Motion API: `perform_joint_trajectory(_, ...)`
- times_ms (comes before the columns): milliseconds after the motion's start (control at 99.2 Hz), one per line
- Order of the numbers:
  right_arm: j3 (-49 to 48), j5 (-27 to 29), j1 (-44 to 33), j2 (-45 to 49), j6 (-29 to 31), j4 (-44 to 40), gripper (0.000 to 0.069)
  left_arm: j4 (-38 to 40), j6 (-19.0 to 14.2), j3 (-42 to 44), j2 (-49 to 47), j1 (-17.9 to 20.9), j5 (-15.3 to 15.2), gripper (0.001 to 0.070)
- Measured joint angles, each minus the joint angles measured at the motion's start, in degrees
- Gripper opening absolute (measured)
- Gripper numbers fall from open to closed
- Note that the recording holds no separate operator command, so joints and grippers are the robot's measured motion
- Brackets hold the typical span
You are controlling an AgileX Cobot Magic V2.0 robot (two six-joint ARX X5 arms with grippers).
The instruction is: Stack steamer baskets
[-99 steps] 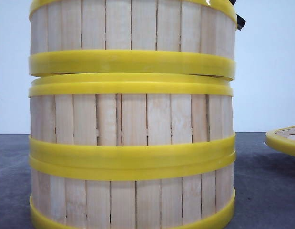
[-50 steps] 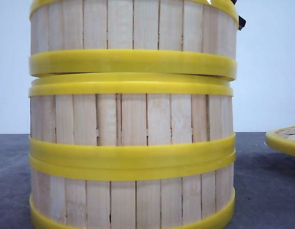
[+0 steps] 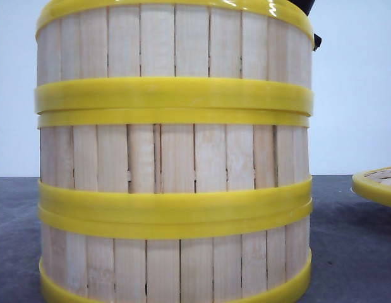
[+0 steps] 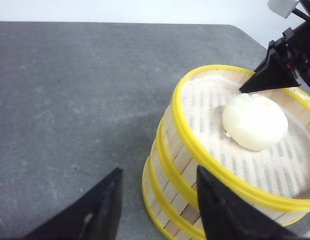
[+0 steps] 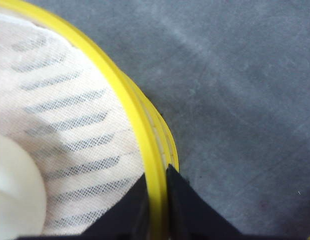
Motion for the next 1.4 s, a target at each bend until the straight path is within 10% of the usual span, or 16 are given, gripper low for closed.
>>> perform_joint_trajectory(312,0.0,-0.9,0.0,0.6,0.2,1.4,0.0286,0.0,0.0,0.0,0.0,0.0,0.0,0.0273)
perform_joint_trajectory(937,0.5,13.6,-7.1,-17.9,3.3,-1.6,0.0297,0.9,0.4,0.0,0.0,0.0,0.0,0.0273)
perform_joint_trajectory(1401,-7.3,6.0,-29.3,-14.4,3.7,-4.1,0.0297,0.9,0.4,0.0,0.0,0.0,0.0,0.0273)
